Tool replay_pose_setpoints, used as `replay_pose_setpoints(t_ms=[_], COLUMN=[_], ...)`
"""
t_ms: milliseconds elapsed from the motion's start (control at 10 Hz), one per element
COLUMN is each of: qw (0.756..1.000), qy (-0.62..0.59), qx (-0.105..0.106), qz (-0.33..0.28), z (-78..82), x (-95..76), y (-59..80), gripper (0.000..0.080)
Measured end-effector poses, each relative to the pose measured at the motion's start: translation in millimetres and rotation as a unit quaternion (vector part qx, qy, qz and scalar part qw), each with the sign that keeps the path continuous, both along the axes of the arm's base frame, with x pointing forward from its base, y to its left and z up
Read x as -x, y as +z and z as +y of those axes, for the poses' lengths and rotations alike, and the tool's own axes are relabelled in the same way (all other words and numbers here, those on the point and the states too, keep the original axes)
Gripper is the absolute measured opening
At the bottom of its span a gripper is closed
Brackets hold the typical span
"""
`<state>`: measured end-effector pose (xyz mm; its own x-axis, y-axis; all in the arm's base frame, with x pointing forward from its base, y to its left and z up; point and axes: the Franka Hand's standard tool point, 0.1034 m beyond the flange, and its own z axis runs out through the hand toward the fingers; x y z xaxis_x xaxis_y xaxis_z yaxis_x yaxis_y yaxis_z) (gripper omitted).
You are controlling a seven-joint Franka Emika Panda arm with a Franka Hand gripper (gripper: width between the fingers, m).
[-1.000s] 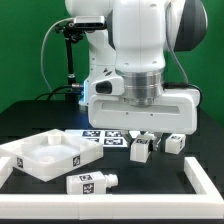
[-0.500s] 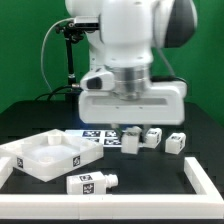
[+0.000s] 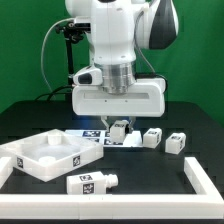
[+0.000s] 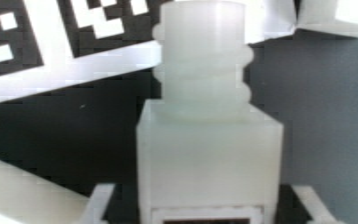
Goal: Assemble one leg
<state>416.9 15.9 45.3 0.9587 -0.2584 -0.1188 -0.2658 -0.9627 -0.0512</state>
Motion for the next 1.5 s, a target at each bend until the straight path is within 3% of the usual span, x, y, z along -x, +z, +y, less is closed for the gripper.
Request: replay_pose_setpoints(t_ms=[200,400,600,1100,1300,1400,1500], qw=[1.0,1.0,0.999,0.999,0.999,0.999,0.999], qy=[0.002,0.017,0.029,0.032,0.033,0.041,0.035], qx=[0.003,0.017,0.023,0.023,0.022,0.01,-0.003], qz=[-0.004,-0.014,-0.015,-0.012,-0.012,0.005,0.007], z=[3.8,18.3,29.4,30.2,29.5,25.7,16.6], x=[7.4,42.4,56.4,58.4,57.3,54.8,38.7], y=[-3.8,-21.9,-35.4,-38.5,-36.1,-23.0,2.1], gripper=[0.0281,0.0281,0.0281,0.0282,0.0606,0.0636,0.0636])
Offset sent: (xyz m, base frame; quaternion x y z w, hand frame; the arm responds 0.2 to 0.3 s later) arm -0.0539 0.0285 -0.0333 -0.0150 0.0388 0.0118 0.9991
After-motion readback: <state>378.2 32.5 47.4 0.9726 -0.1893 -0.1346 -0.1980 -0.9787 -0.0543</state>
